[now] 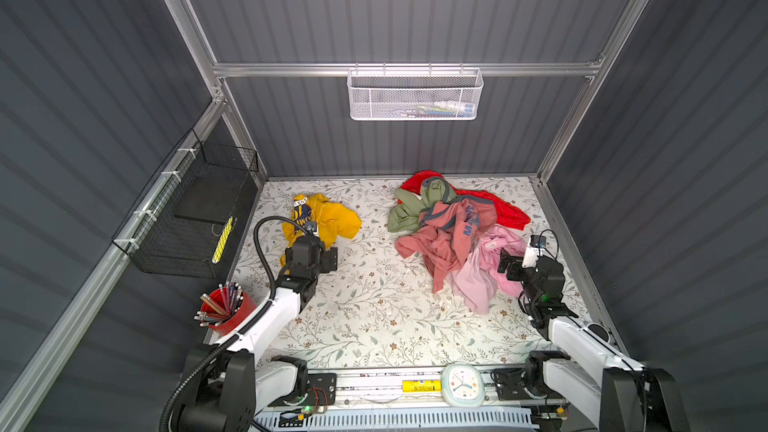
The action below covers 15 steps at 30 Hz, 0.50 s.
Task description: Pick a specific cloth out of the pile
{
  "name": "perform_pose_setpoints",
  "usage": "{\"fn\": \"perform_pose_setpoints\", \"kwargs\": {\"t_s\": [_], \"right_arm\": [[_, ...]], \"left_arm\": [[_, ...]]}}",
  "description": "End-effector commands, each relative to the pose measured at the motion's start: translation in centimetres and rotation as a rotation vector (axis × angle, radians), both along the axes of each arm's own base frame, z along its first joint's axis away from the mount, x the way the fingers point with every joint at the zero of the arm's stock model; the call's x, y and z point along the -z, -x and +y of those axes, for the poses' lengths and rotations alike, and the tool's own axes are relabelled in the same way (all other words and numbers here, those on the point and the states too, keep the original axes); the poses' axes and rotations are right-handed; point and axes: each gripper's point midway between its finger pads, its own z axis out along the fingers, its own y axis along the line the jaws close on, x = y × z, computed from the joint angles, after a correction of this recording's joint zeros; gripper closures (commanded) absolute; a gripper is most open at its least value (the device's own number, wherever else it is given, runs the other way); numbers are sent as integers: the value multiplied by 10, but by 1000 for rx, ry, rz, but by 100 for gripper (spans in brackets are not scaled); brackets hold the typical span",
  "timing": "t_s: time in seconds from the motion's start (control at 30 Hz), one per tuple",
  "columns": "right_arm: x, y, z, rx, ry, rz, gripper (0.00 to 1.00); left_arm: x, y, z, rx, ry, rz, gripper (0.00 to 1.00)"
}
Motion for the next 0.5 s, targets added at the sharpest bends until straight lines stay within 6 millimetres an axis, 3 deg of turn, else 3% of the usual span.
{"fn": "perform_pose_setpoints", "kwargs": {"t_s": [0.0, 0.03, 0.13, 0.27, 0.47], "right_arm": [[-38, -14, -4, 12, 30, -195, 1], [-29, -17, -4, 11, 30, -179, 1], [-31, -25, -3, 6, 22, -208, 1], [-18, -38, 0, -14, 23, -174, 1], [-6, -39, 0, -15, 23, -181, 1]], "left_arm": [[-25, -10, 15, -96, 9, -213, 0], [-23, -10, 17, -99, -5, -221, 0], [-13, -15, 21, -111, -68, -198, 0], [-4, -26, 24, -128, -102, -216, 0], [10, -38, 25, -146, -126, -236, 0]]}}
